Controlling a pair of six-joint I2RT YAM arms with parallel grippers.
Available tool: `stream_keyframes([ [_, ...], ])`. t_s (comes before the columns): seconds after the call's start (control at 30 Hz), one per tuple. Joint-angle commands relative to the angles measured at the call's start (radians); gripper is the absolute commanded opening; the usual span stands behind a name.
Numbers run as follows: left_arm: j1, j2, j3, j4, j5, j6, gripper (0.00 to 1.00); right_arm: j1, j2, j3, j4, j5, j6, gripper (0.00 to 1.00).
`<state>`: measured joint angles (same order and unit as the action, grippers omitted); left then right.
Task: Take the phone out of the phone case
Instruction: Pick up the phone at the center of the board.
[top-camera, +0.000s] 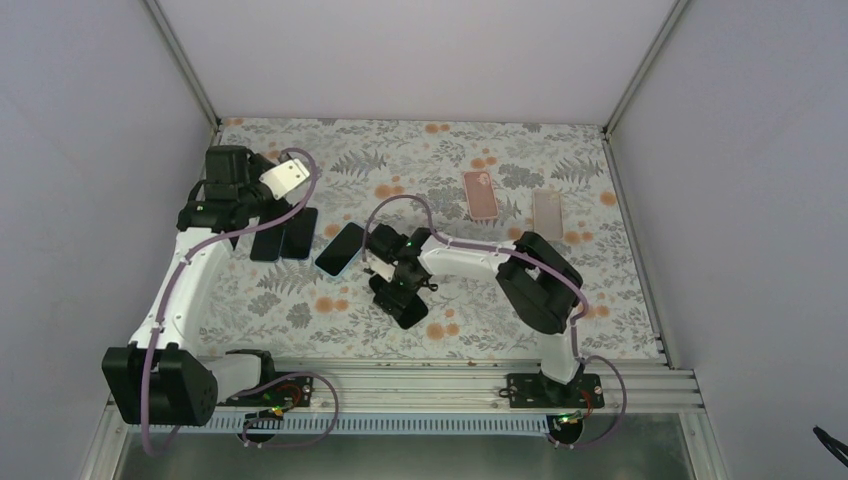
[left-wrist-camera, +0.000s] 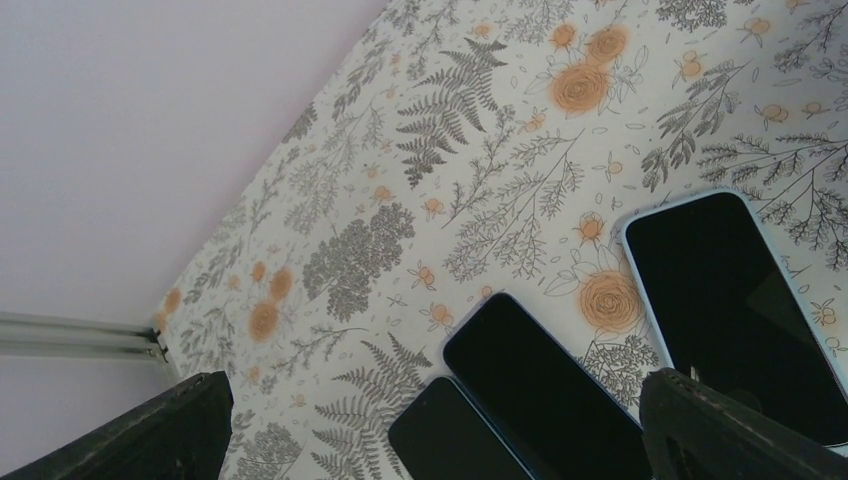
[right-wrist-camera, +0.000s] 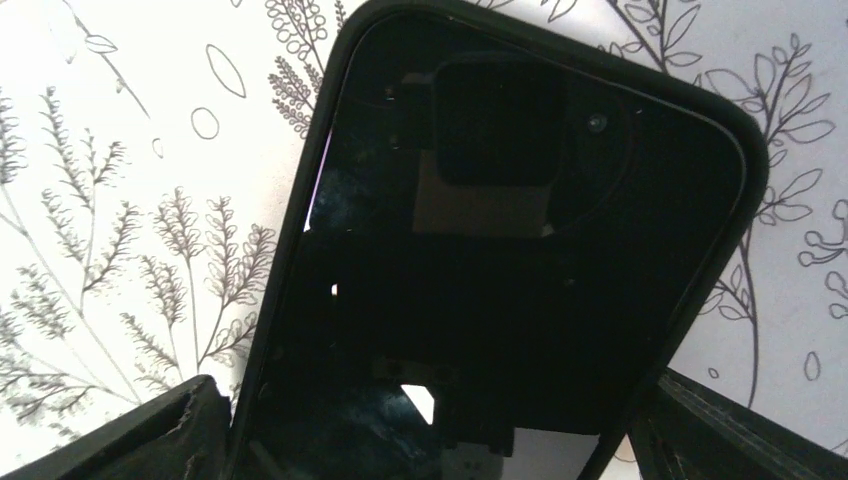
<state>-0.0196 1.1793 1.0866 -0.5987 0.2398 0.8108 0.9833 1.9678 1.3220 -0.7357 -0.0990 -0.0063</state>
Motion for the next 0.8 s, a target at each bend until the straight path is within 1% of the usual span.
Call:
stream_keyframes([
  [0.0, 0.001, 0.009, -0.03, 0.04, -0.003, -0.018, 1.0, 0.027, 0.088, -0.048, 0.038, 0.104, -0.005, 1.0],
  [0.17, 0.001, -0.007, -0.069, 0.064, -0.02, 0.001, 1.0, 0.028, 0.074, -0.144, 0.094, 0.235, -0.089, 1.0],
  [0.3, 0.001, -0.01, -0.081, 0.074, -0.019, 0.002, 1.0, 0.022, 0.054, -0.217, 0.11, 0.251, -0.158, 1.0],
  [0.33, 0.0, -0.009, -0.082, 0.075, -0.011, 0.001, 1.0, 0.02, 0.045, -0.238, 0.118, 0.25, -0.181, 0.98],
  [0.37, 0.001, -0.008, -0.081, 0.074, -0.002, -0.001, 1.0, 0.016, 0.035, -0.258, 0.132, 0.251, -0.201, 0.94],
  [0.5, 0.0, 0.005, -0.062, 0.053, 0.044, -0.014, 1.0, -0.024, 0.022, -0.284, 0.137, 0.245, -0.218, 0.7],
  [0.57, -0.003, 0.014, -0.048, 0.036, 0.059, -0.019, 1.0, -0.04, 0.025, -0.281, 0.129, 0.248, -0.212, 0.65],
  [0.63, -0.007, 0.022, -0.035, 0.017, 0.077, -0.025, 1.0, -0.051, 0.02, -0.279, 0.127, 0.258, -0.216, 0.63],
  [0.7, -0.018, 0.037, -0.019, -0.027, 0.112, -0.029, 1.0, -0.065, -0.001, -0.274, 0.131, 0.263, -0.227, 0.64],
  [0.77, -0.035, 0.074, 0.009, -0.095, 0.182, -0.036, 1.0, -0.08, -0.031, -0.251, 0.135, 0.257, -0.24, 0.64],
])
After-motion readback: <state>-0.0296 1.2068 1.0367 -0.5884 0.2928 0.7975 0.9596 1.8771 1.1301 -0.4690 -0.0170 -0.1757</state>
